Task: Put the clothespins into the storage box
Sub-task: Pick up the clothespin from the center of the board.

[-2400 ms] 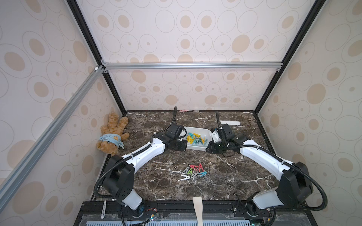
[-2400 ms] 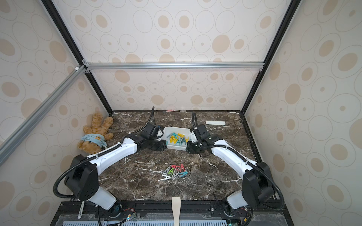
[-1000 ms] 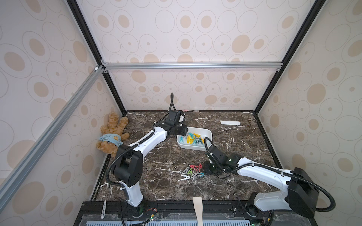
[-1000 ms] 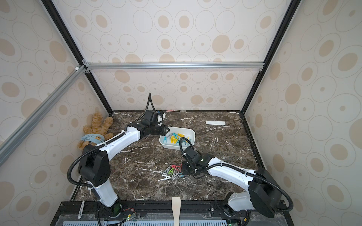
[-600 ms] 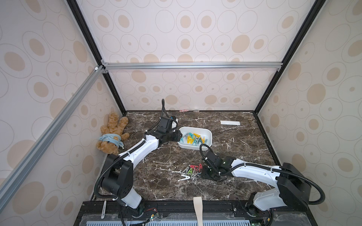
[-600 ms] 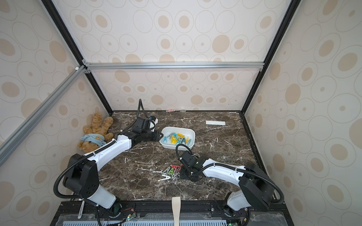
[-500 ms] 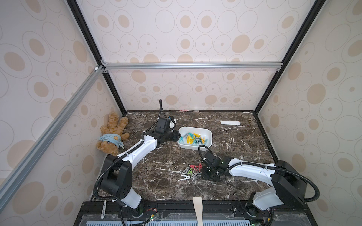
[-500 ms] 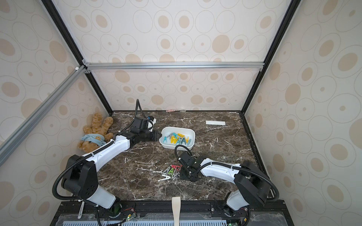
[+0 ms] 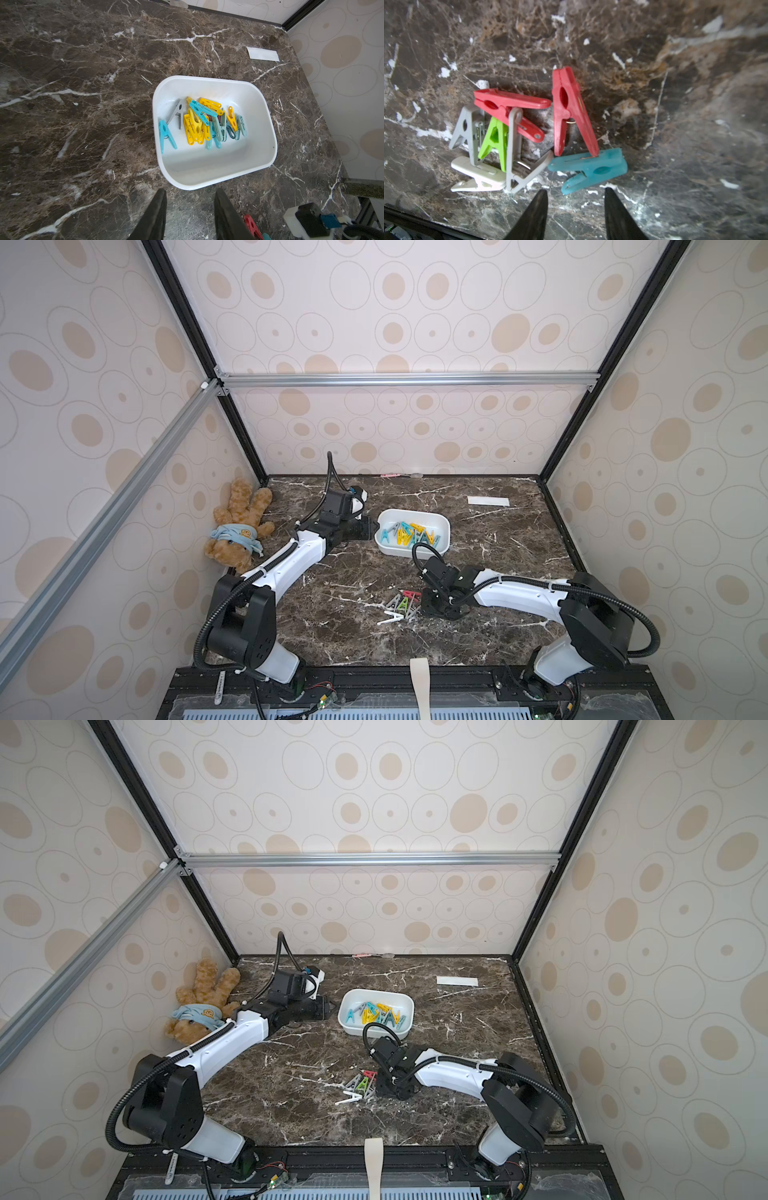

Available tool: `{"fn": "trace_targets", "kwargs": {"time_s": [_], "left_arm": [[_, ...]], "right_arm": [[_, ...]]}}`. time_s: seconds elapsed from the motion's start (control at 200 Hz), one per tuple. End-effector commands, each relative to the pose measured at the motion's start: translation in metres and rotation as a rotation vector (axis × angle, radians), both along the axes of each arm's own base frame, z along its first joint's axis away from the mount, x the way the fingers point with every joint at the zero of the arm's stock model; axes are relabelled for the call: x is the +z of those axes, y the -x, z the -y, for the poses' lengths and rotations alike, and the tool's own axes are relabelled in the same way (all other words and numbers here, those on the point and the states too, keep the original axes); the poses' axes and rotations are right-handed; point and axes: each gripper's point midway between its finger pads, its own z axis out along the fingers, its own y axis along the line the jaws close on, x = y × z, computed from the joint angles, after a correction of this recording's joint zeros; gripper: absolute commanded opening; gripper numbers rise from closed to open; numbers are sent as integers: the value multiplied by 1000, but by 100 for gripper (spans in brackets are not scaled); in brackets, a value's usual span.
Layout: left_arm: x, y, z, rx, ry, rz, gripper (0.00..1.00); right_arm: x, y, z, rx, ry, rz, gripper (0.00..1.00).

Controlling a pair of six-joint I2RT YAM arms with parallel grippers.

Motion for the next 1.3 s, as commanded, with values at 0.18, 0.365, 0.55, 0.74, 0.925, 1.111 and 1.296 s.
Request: {"fn": "trace_targets", "kwargs": {"time_s": [0.18, 0.365, 0.55, 0.74, 0.925, 1.111, 1.296], "left_arm": [[17, 0, -5, 7, 27, 42, 39], [17, 2, -5, 8, 29, 45, 39], [19, 2, -7, 9, 23, 55, 39], [19, 2, -9, 16, 19, 57, 39], [19, 2, -9, 18, 21, 50, 39], [15, 5, -11, 29, 16, 27, 39], [13, 8, -15, 64, 20, -1, 39]], "right_arm": [[-6, -2, 9, 22, 88, -15, 46], [-9, -5, 16, 27, 127, 4, 44], [-17, -1, 24, 62, 178, -16, 39], [-15, -1, 31, 99, 215, -9, 36], [-16, 1, 35, 140, 242, -14, 22], [-15, 2, 36, 185, 248, -9, 10], [-5, 1, 40, 246, 264, 19, 1]]}}
